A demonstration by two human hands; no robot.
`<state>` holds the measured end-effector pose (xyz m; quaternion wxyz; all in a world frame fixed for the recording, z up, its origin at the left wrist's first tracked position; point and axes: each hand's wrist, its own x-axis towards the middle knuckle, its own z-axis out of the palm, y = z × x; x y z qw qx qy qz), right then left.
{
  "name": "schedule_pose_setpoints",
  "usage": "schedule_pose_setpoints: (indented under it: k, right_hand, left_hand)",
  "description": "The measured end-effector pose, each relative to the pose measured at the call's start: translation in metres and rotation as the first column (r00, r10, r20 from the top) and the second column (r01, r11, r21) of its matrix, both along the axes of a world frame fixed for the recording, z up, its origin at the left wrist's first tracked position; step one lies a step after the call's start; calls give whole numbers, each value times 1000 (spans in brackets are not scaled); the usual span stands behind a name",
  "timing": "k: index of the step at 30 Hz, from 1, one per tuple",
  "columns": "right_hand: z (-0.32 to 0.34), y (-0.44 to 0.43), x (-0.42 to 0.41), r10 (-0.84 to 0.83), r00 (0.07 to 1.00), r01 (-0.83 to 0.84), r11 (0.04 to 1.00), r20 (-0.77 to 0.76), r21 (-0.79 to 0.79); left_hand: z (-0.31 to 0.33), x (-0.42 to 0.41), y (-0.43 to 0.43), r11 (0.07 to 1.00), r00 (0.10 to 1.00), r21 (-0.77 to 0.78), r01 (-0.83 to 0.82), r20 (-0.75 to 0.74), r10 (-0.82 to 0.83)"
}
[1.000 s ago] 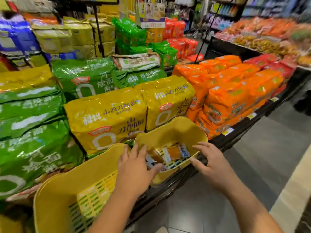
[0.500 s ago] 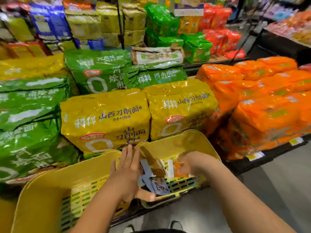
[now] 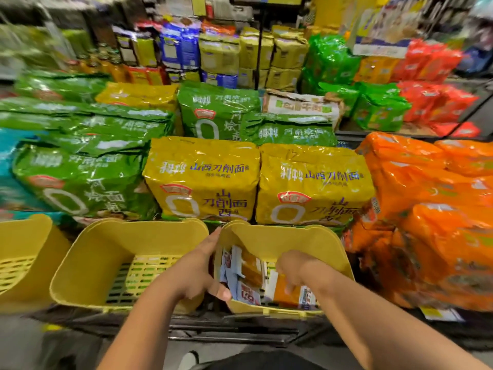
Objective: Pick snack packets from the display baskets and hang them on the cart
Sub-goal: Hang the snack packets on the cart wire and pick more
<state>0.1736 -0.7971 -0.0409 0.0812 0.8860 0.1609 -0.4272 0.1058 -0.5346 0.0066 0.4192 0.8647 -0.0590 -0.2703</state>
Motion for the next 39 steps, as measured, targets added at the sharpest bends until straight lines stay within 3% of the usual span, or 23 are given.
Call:
schedule_pose_setpoints:
  k: [5,8,13,18,25,28,33,36,37,39]
  right_hand:
    - [33,-6,4,-189,982,184,946,-5,268]
    - [41,10,5,-225,972,181,908,73,378]
    - [4,33,-5,-195,974,162,954,111,253]
    - [-15,29,-10,-260,965,237,912,25,333]
    - [-16,23,-1,-296,954,294,883,-53,365]
    - [-11,25,0,-295,955,281,895,-12,346]
    - [9,15,-3,-314,946,322,875,-83,361]
    - [38,-2,-15,-345,927,371,774,-150,512]
    - [51,-8,-22,-395,900,424,692,-185,584]
    - [72,-22,-36,-491,808,547,420,-326,724]
  left_hand:
    - [3,4,-7,997,1000,71,4,19,-6]
    - [3,6,-7,991,1000,135,15,6,-16]
    - [11,2,-13,981,997,188,53,41,-62]
    - [1,-3,-9,995,998,99,-2,66,-5]
    - [-19,-5,-7,984,990,-137,-115,-102,102]
    - [-28,-5,-2,966,984,-219,-135,-140,105]
    - [-24,-4,1,970,982,-217,-114,-171,77]
    - [-2,-8,-4,997,996,-68,-46,-75,40]
    - [9,-11,-6,999,998,2,-53,-14,53]
    - [25,-13,-8,989,983,77,-129,142,117]
